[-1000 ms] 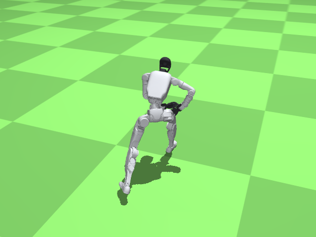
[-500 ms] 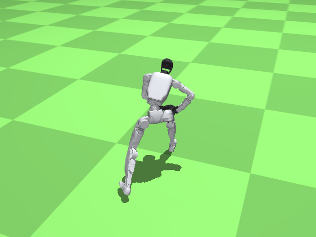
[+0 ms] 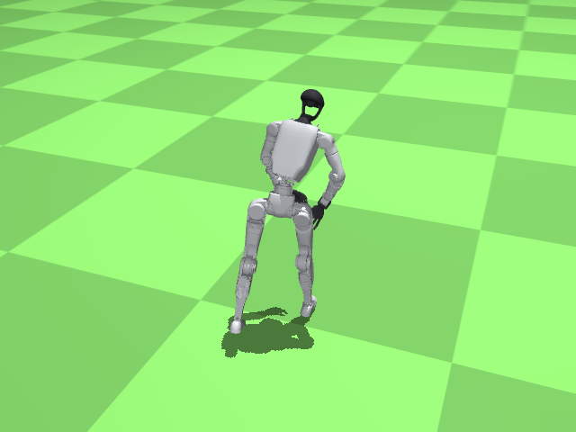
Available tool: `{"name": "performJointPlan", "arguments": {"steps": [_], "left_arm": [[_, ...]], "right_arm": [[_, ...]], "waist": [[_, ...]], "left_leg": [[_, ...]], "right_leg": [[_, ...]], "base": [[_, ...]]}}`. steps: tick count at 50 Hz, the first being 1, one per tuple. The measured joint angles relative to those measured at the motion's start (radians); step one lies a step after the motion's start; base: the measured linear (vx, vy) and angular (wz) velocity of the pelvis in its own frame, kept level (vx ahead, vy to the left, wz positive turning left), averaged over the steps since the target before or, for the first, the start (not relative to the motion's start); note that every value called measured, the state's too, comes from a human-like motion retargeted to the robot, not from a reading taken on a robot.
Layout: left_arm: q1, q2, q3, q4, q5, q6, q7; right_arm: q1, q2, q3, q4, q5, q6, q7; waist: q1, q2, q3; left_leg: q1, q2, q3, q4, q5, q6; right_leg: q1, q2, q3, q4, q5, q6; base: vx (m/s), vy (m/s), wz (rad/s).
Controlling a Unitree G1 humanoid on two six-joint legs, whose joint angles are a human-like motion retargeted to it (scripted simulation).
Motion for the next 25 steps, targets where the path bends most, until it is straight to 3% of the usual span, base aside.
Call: {"name": "performJointPlan", "arguments": {"steps": [2,5,7,9,10,13,14,15,17,20,25], "left_arm": [[0.072,0.100,0.110,-0.114,-0.100,0.000,-0.046],[0.174,0.220,0.260,-0.243,-0.203,0.005,-0.093],[0.226,0.284,0.326,-0.296,-0.250,0.009,-0.098],[0.265,0.348,0.358,-0.343,-0.291,0.010,-0.096],[0.279,0.379,0.363,-0.366,-0.310,0.009,-0.096],[0.277,0.474,0.316,-0.460,-0.333,0.015,-0.118],[0.259,0.509,0.291,-0.501,-0.332,0.024,-0.128],[0.235,0.544,0.264,-0.543,-0.330,0.034,-0.138],[0.161,0.603,0.204,-0.613,-0.319,0.041,-0.161],[0.000,0.675,0.077,-0.674,-0.257,0.025,-0.182],[-0.254,0.684,-0.209,-0.663,-0.113,-0.034,0.046]], "right_arm": [[0.020,0.025,-0.041,0.010,-0.041,-0.008,0.003],[0.023,0.072,-0.096,0.017,-0.119,-0.028,0.053],[0.007,0.104,-0.114,-0.007,-0.145,-0.027,0.127],[-0.019,0.129,-0.113,-0.057,-0.154,-0.018,0.244],[-0.033,0.140,-0.107,-0.088,-0.155,-0.013,0.318],[-0.078,0.162,-0.069,-0.201,-0.131,0.015,0.621],[-0.097,0.171,-0.057,-0.232,-0.117,0.035,0.710],[-0.118,0.181,-0.044,-0.260,-0.103,0.059,0.792],[-0.175,0.217,-0.003,-0.272,-0.094,0.098,0.890],[-0.298,0.289,0.070,-0.231,-0.101,0.117,0.979],[-0.457,0.324,0.207,-0.225,-0.134,0.057,1.017]], "waist": [[0.150,-0.025,-0.026],[0.356,-0.049,-0.059],[0.462,-0.061,-0.077],[0.557,-0.083,-0.097],[0.604,-0.098,-0.108],[0.715,-0.182,-0.165],[0.737,-0.218,-0.180],[0.756,-0.254,-0.192],[0.776,-0.307,-0.174],[0.754,-0.372,-0.100],[0.611,-0.362,0.063]], "left_leg": [[-0.079,-0.011,0.123,-0.065,-0.059,0.035],[-0.215,0.019,0.262,-0.122,-0.181,0.080],[-0.303,0.060,0.321,-0.138,-0.277,0.100],[-0.390,0.090,0.319,-0.133,-0.336,0.116],[-0.435,0.098,0.293,-0.120,-0.339,0.122],[-0.664,0.064,0.171,0.130,-0.133,0.121],[-0.776,0.048,0.162,0.300,-0.096,0.116],[-0.897,0.034,0.163,0.494,-0.081,0.109],[-1.078,0.051,0.208,0.827,-0.151,0.107],[-1.261,0.081,0.259,1.110,-0.217,0.101],[-1.402,0.060,0.267,1.265,-0.200,0.025]], "right_leg": [[0.088,0.053,-0.007,0.020,-0.067,-0.002],[0.240,0.085,-0.006,0.150,-0.095,-0.053],[0.342,0.069,0.018,0.261,-0.089,-0.089],[0.435,0.037,0.074,0.358,-0.068,-0.088],[0.480,0.016,0.111,0.395,-0.049,-0.074],[0.579,-0.092,0.183,0.398,0.003,-0.045],[0.598,-0.142,0.180,0.403,-0.029,-0.057],[0.613,-0.194,0.168,0.415,-0.080,-0.076],[0.622,-0.288,0.135,0.526,-0.293,-0.113],[0.563,-0.403,0.145,0.786,-0.610,-0.147],[0.549,-0.430,0.210,1.027,-0.835,-0.129]], "base": [[0.25,-0.08,-3.51],[0.27,-0.02,-3.35],[0.29,0.04,-2.83],[0.29,0.06,-2.49],[0.25,0.04,-2.19],[0.15,0.00,-1.45],[0.04,-0.03,-0.55],[-0.03,-0.05,-0.31],[-0.14,-0.09,-0.16],[-0.28,-0.09,0.18],[-0.25,0.01,0.59]]}}
